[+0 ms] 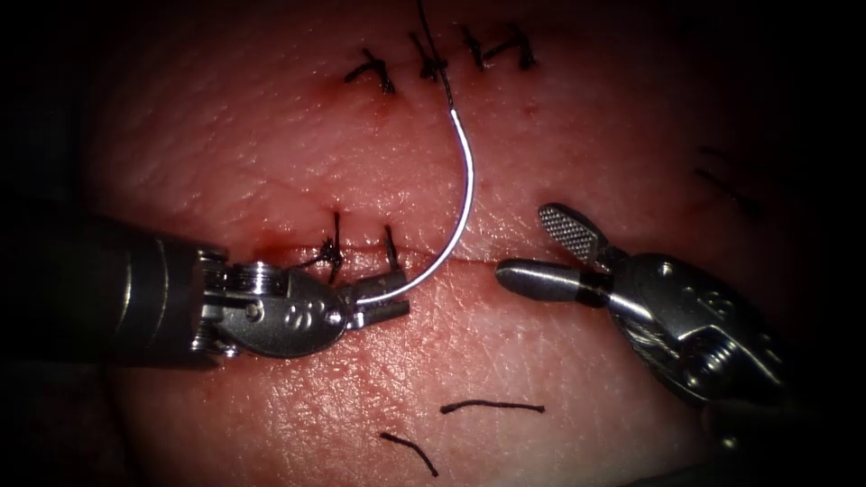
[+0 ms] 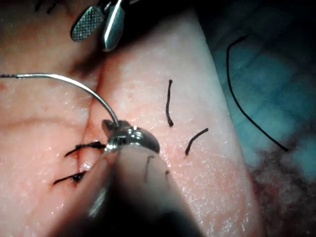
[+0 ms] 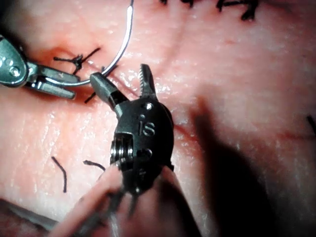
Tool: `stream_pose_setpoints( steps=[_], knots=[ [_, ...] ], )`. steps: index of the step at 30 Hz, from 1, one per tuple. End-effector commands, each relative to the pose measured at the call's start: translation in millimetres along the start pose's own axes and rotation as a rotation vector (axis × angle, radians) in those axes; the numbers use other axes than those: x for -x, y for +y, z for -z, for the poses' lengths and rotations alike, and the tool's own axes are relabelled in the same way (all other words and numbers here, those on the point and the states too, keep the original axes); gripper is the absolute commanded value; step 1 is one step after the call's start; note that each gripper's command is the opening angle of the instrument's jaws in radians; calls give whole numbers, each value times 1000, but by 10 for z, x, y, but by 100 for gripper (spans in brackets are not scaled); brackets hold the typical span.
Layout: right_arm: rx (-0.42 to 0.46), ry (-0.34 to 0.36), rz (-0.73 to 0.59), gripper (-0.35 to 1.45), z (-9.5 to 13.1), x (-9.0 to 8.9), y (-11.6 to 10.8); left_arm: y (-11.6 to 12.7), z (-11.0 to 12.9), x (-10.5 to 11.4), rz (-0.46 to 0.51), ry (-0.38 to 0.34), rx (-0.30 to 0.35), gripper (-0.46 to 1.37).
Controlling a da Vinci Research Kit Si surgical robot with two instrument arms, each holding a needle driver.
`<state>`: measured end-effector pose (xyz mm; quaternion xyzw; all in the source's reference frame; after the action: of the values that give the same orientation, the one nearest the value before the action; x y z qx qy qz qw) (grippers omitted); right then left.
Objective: Wound Closure
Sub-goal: Pass needle to right hand
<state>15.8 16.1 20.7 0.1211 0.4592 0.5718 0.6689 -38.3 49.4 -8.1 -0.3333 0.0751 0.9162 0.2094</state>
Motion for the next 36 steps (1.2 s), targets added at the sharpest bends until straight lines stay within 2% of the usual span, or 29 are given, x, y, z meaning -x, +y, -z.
stream_pose_setpoints(
  steps=[1,4,7,8,11,23,28,35,36],
  knots=[
    [-7,0,-28,96,-2,-1,-2,1,2,0,-8,0,1,-35],
    [-6,2,-76,100,-3,-2,-2,2,6,-1,-30,4,-3,-35],
    [1,-3,-123,100,-4,-1,-3,5,8,-4,-62,17,-57,-35],
    [8,-15,-141,99,-5,-1,-4,7,9,-5,-81,26,-81,-35],
    [26,-53,-142,98,-8,-2,-7,11,11,-8,-106,17,-101,-35],
    [63,-62,-187,97,-21,-8,-11,16,16,-14,-139,5,-103,-35],
    [71,-58,-189,83,-25,-8,-13,18,17,-15,-145,3,-104,-35],
    [86,-57,-203,81,-34,-13,-17,22,19,-18,-161,10,-99,-35],
    [87,-57,-198,70,-35,-14,-16,22,19,-18,-161,12,-98,-35]
  ],
)
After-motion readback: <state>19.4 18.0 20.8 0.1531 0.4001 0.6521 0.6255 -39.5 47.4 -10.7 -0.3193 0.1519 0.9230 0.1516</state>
